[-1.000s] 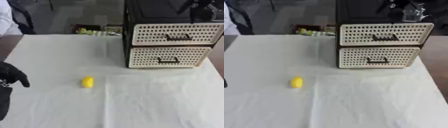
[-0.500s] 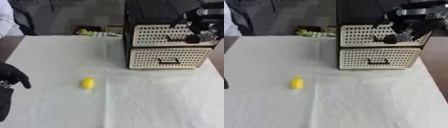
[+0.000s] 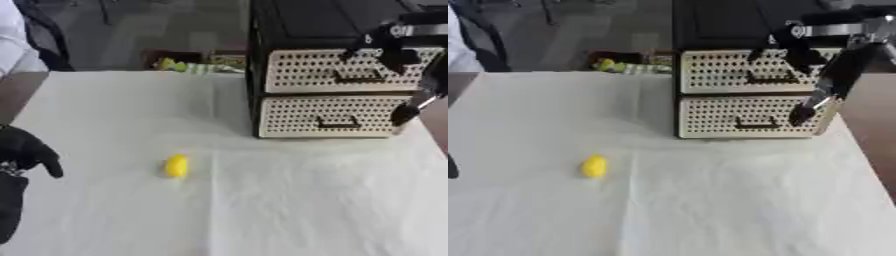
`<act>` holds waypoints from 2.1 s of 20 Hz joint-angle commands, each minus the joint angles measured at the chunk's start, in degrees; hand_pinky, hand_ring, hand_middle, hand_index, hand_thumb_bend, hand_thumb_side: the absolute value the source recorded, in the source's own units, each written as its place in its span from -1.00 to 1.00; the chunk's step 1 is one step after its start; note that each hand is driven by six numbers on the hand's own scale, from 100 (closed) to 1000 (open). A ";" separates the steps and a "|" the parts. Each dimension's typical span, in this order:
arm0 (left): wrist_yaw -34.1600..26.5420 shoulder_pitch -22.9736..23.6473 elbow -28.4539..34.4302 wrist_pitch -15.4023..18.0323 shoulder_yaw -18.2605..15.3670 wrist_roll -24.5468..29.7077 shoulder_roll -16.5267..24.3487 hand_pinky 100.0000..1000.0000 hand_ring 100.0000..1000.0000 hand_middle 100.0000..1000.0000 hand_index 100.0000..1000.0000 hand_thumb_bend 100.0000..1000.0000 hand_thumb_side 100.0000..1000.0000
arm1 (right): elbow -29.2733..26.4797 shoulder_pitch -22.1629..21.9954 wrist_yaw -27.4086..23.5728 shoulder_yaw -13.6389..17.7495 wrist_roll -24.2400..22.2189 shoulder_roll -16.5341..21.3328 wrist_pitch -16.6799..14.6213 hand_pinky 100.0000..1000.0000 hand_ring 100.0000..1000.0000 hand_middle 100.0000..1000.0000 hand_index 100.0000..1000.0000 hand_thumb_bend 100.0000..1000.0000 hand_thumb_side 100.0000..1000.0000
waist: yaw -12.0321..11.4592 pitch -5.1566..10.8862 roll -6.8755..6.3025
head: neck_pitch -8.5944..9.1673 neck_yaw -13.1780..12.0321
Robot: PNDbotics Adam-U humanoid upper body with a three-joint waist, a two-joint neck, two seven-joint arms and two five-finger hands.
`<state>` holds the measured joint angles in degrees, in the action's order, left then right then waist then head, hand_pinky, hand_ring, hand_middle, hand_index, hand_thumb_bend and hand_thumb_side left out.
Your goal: Pick up objects from table and place into drawer.
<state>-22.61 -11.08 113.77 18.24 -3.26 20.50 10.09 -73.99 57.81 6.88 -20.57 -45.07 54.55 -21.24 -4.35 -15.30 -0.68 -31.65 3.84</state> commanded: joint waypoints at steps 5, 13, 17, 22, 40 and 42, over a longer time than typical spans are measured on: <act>0.52 -0.27 0.83 -0.31 0.11 0.26 0.72 -0.32 -0.03 0.00 0.24 -1.00 0.60 | 3.22 2.05 4.84 0.91 -6.90 0.54 -7.74 -1.00 -0.60 -1.00 0.67 0.63 -0.12 | 0.17 0.63 0.32 | 0.07 -0.59; 0.79 -0.33 0.83 -0.71 0.12 0.21 0.51 -0.32 -0.03 0.00 0.23 -1.00 0.61 | 4.15 1.57 7.21 1.38 -6.90 0.65 -6.68 -1.00 -0.60 -1.00 0.66 0.58 -0.11 | 0.22 0.47 0.45 | 0.01 -0.67; 0.81 -0.34 0.83 -0.70 0.12 0.25 0.46 -0.32 -0.03 0.00 0.23 -1.00 0.61 | 3.04 0.92 6.84 0.92 -6.90 1.04 -6.05 -1.00 -0.61 -1.00 0.66 0.56 -0.11 | 0.28 0.43 0.43 | -0.11 -0.58; 0.96 -0.40 0.83 -1.07 0.19 0.26 0.36 -0.32 -0.03 0.00 0.23 -1.00 0.62 | 1.42 0.10 6.38 0.92 -6.90 1.66 -4.77 -1.00 -0.61 -1.00 0.67 0.54 -0.12 | 0.41 0.34 0.60 | -0.10 -0.57; 1.28 -0.43 0.83 -1.34 0.16 0.25 -0.01 -0.32 -0.02 0.00 0.22 -1.00 0.63 | -1.14 -0.79 8.27 3.34 -6.90 2.46 -1.72 -1.00 -0.56 -1.00 0.70 0.46 -0.07 | 0.21 0.02 0.51 | 0.11 -0.38; 1.28 -0.44 0.83 -1.37 0.18 0.26 -0.03 -0.32 -0.02 0.00 0.22 -1.00 0.63 | -1.08 -0.78 8.77 3.66 -6.90 2.51 -1.53 -1.00 -0.56 -1.00 0.70 0.45 -0.06 | 0.24 0.03 0.50 | 0.10 -0.37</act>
<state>-21.62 -11.09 113.77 16.99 -2.98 20.74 9.55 -74.12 56.10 15.04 -18.03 -47.66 54.75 -18.65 -4.21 -16.23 -0.22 -31.67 3.38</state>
